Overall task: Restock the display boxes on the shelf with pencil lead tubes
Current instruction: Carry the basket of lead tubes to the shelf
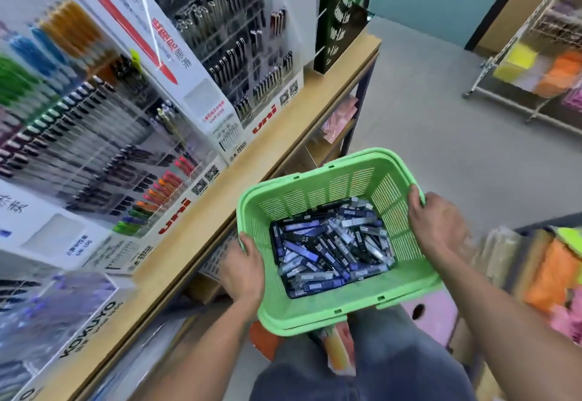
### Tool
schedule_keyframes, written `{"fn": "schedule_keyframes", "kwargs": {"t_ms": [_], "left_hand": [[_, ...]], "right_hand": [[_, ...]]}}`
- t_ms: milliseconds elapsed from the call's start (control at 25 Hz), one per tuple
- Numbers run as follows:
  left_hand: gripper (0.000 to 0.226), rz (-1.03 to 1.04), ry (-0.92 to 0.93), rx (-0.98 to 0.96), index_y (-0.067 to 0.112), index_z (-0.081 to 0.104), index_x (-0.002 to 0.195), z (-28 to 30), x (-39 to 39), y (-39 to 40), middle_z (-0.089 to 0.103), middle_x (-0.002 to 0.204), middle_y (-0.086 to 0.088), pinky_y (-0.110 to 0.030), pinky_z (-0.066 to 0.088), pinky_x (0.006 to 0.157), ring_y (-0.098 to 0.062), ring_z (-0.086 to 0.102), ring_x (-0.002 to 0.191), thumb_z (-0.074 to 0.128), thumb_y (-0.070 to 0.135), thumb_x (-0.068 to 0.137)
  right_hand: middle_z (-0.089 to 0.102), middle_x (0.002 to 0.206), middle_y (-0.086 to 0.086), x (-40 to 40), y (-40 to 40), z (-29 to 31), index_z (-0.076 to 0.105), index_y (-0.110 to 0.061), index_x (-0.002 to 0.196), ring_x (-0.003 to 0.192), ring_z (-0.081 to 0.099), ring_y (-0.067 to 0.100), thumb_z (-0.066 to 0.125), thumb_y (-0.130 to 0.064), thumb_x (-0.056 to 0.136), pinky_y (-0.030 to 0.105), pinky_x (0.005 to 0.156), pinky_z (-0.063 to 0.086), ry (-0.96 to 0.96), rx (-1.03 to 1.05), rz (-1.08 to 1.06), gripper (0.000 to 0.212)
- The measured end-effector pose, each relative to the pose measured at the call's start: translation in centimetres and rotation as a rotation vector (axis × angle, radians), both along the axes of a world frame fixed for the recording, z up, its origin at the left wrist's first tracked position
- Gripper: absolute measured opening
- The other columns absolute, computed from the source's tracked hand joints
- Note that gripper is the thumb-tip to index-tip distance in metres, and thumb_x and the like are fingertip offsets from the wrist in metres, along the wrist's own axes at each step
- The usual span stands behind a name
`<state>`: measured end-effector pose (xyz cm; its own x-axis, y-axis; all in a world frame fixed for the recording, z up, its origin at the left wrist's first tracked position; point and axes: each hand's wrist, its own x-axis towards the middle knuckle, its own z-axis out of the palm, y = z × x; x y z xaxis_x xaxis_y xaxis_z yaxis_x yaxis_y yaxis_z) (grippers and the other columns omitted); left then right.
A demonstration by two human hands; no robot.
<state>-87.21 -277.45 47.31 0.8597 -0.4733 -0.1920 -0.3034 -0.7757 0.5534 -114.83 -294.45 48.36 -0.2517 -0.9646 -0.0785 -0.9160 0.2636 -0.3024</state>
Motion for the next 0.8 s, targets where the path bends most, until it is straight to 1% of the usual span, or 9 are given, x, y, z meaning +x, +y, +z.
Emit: {"fn": "schedule_keyframes", "kwargs": {"t_ms": [120,240,360,440,520,560,640,720,800], "left_hand": [[0.044,0.071,0.006,0.025,0.005,0.059,0.088,-1.3,-0.2,-2.3,0.059,0.074,-0.012,-0.036,0.041,0.063,-0.030,0.057,0.068,0.034,0.036,0.106],[0.042,0.194,0.011,0.048,0.009,0.059,0.088,-2.7,-1.0,-4.4,0.061,0.072,-0.012,-0.037,0.047,0.063,-0.030,0.060,0.066,0.033,0.037,0.106],[0.041,0.368,0.047,0.089,0.009,0.055,0.087,-4.5,-3.3,-6.8,0.053,0.065,-0.006,-0.034,0.041,0.060,-0.026,0.054,0.061,0.033,0.037,0.107],[0.040,0.463,0.050,0.101,0.011,0.053,0.088,-5.1,-5.2,-7.9,0.050,0.061,-0.001,-0.032,0.038,0.057,-0.022,0.051,0.056,0.032,0.039,0.107],[0.037,0.569,0.032,0.111,0.013,0.054,0.091,-5.4,-7.2,-9.9,0.046,0.061,0.000,-0.030,0.032,0.056,-0.023,0.047,0.058,0.033,0.039,0.107],[0.038,0.606,0.022,0.126,0.012,0.057,0.094,-5.8,-8.1,-10.6,0.046,0.063,-0.002,-0.030,0.031,0.056,-0.024,0.046,0.061,0.034,0.038,0.107],[0.043,0.669,0.004,0.170,0.006,0.062,0.099,-6.4,-9.8,-11.6,0.051,0.070,-0.007,-0.032,0.033,0.059,-0.026,0.047,0.064,0.035,0.038,0.107],[0.049,0.738,0.015,0.179,0.002,0.064,0.096,-7.5,-11.5,-12.2,0.054,0.070,-0.011,-0.033,0.036,0.059,-0.027,0.046,0.060,0.034,0.040,0.106],[0.052,0.778,0.021,0.203,0.002,0.063,0.093,-9.3,-12.8,-12.4,0.058,0.074,-0.016,-0.033,0.037,0.059,-0.023,0.043,0.054,0.033,0.042,0.106]], "right_hand": [[0.051,0.072,0.016,0.7,-3.9,-1.7,0.057,-0.010,0.077,0.068,0.052,0.032,0.028,-0.063,0.101,0.038,0.064,0.043,0.030,0.031,0.083,0.065],[0.051,0.073,0.017,2.4,-8.5,-3.5,0.056,-0.010,0.077,0.069,0.049,0.032,0.028,-0.060,0.102,0.037,0.065,0.040,0.019,0.084,0.190,0.063],[0.053,0.071,0.019,3.1,-12.9,-6.1,0.052,-0.010,0.074,0.066,0.050,0.032,0.028,-0.057,0.104,0.036,0.063,0.040,0.031,0.130,0.290,0.060],[0.052,0.070,0.018,3.1,-15.4,-7.6,0.055,-0.008,0.075,0.066,0.052,0.033,0.028,-0.057,0.103,0.038,0.064,0.043,0.011,0.157,0.366,0.062],[0.053,0.070,0.016,3.3,-18.7,-8.3,0.056,-0.007,0.077,0.066,0.053,0.033,0.028,-0.057,0.103,0.037,0.063,0.042,-0.018,0.192,0.448,0.063],[0.054,0.070,0.016,3.1,-20.2,-8.8,0.056,-0.007,0.076,0.065,0.052,0.032,0.028,-0.056,0.104,0.036,0.062,0.041,-0.016,0.201,0.489,0.063],[0.056,0.069,0.016,2.9,-22.4,-9.0,0.056,-0.005,0.075,0.062,0.049,0.030,0.029,-0.054,0.104,0.035,0.060,0.038,-0.003,0.201,0.582,0.064],[0.053,0.068,0.014,2.9,-23.8,-9.5,0.058,-0.004,0.075,0.061,0.048,0.029,0.032,-0.053,0.104,0.035,0.060,0.037,-0.015,0.197,0.640,0.063],[0.049,0.065,0.012,2.7,-24.8,-10.9,0.059,-0.003,0.076,0.060,0.045,0.028,0.032,-0.052,0.105,0.034,0.059,0.034,-0.008,0.199,0.684,0.062]]}}
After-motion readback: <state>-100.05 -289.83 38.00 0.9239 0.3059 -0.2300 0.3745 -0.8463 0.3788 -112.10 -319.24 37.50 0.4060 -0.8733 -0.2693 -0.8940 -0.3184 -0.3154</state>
